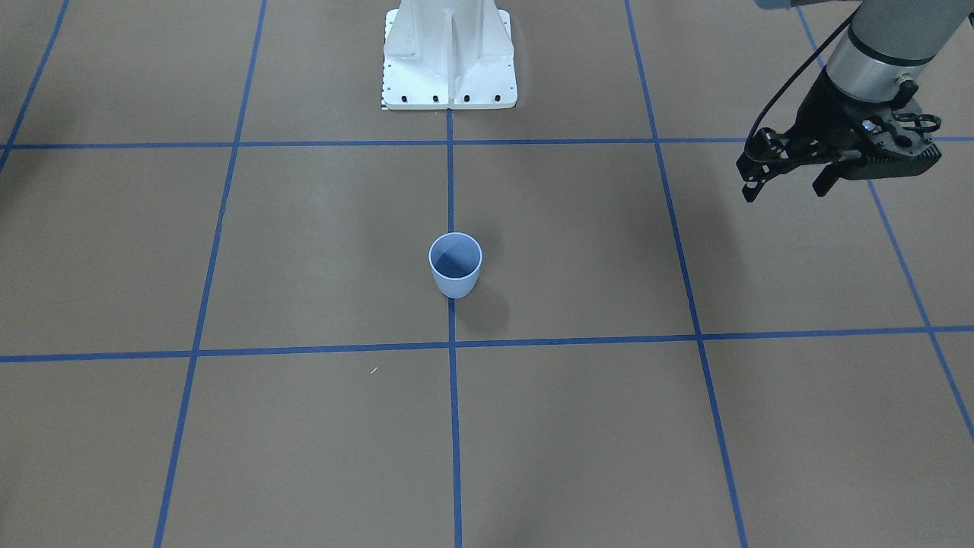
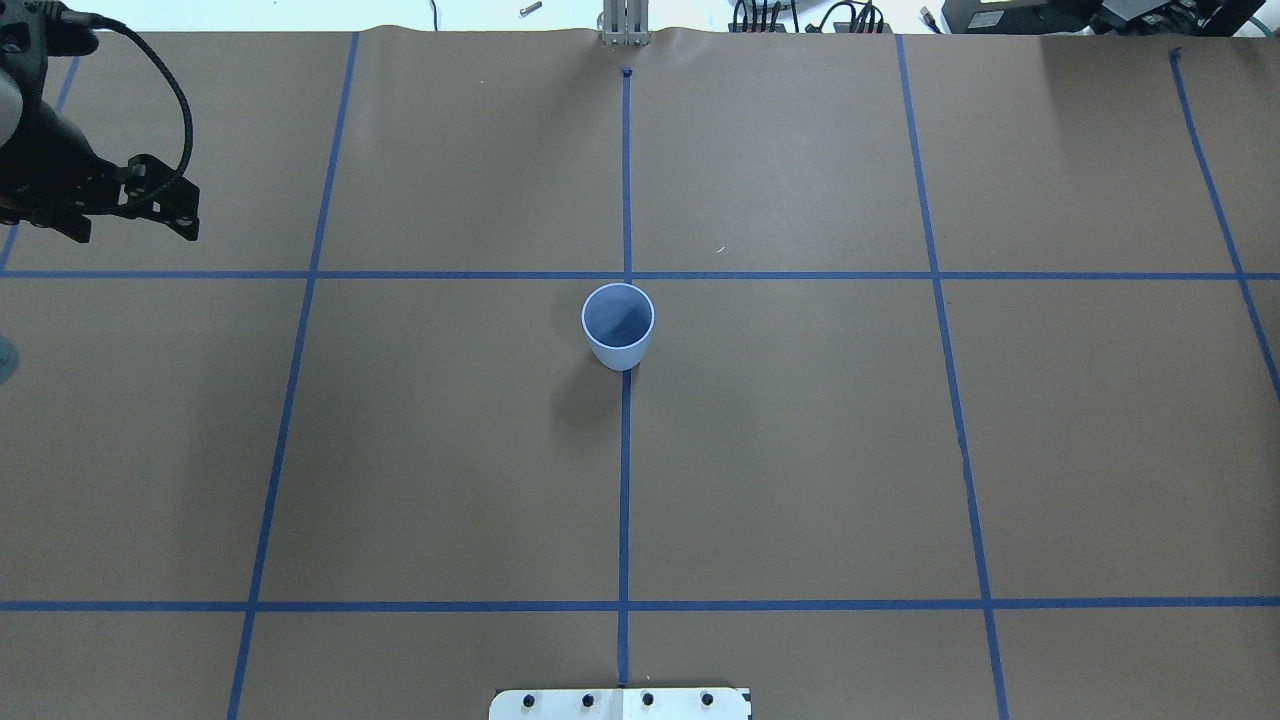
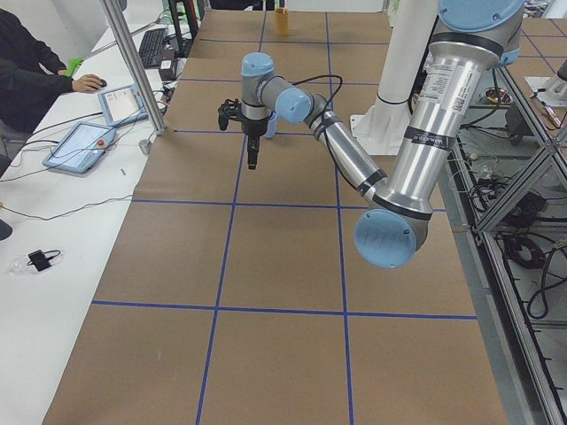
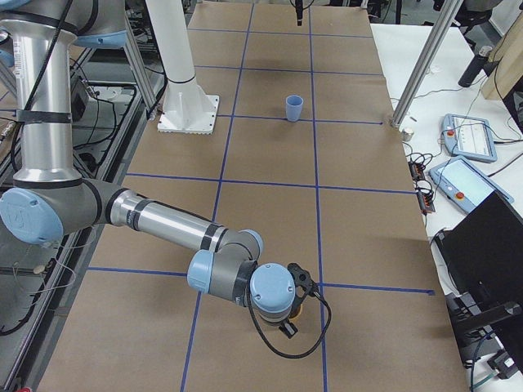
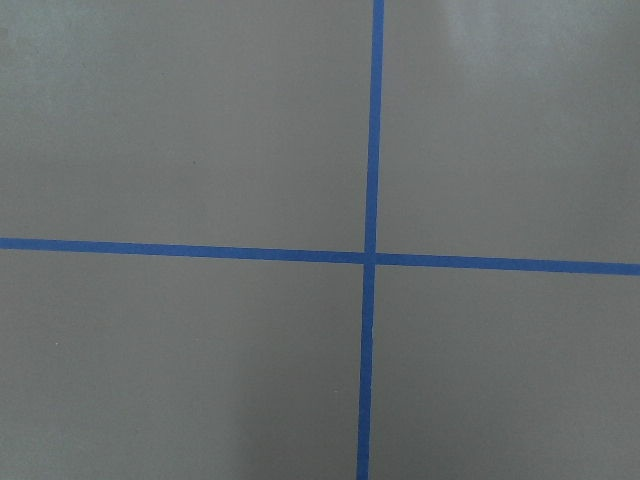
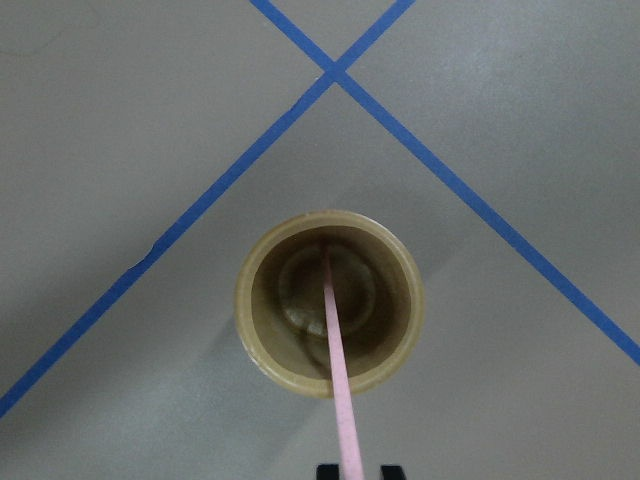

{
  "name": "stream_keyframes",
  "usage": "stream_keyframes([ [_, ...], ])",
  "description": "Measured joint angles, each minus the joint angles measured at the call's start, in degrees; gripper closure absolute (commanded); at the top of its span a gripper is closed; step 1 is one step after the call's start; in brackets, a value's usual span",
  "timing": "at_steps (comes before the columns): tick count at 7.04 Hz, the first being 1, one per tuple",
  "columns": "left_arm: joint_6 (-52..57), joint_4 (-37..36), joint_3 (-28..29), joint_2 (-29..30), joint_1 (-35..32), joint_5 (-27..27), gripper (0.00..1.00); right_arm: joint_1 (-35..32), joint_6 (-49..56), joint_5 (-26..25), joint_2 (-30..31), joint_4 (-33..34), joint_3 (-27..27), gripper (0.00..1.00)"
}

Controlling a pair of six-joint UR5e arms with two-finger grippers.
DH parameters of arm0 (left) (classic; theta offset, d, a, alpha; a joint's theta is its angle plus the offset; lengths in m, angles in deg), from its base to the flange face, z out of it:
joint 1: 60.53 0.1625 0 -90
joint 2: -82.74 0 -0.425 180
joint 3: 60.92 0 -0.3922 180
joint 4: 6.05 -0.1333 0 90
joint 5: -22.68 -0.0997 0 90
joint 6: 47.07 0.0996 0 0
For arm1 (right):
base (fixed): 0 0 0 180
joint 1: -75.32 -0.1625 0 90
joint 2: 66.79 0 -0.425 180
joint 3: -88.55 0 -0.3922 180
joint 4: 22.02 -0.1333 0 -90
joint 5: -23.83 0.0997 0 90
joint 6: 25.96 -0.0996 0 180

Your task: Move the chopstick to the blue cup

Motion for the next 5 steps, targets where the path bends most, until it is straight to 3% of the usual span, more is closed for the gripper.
stream_keyframes([
  [1, 0.0, 0.0, -0.1, 0.0, 0.0, 0.0, 0.02, 0.0, 0.0, 0.0, 0.1, 0.0, 0.0, 1.0],
  [5, -0.1, 0.0, -0.4, 0.0, 0.0, 0.0, 0.02, 0.0, -0.1, 0.4, 0.2, 0.1, 0.9, 1.0],
])
